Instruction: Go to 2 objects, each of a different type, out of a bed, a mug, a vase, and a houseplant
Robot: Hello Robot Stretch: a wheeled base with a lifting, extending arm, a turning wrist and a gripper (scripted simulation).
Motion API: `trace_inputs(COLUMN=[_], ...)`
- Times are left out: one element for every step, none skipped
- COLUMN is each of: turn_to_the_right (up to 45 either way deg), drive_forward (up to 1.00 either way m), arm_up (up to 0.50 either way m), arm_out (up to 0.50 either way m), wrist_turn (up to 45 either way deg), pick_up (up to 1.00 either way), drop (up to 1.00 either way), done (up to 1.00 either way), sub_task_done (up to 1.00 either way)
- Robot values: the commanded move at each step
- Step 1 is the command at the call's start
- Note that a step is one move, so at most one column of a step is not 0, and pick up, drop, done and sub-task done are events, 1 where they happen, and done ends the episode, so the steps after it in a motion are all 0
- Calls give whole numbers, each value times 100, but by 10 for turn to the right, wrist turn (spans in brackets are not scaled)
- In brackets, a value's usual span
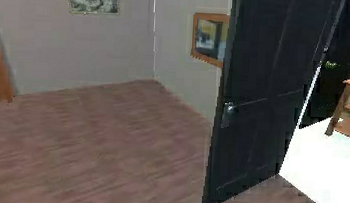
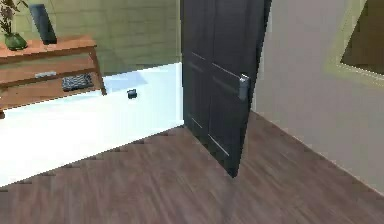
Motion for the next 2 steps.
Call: trace_inputs(turn_to_the_right=[-450,-420], drive_forward=[0,0], arm_up=[0,0], arm_out=[0,0], wrist_turn=[0,0], pick_up=[0,0], drop=[0,0], done=[0,0], sub_task_done=[0,0])
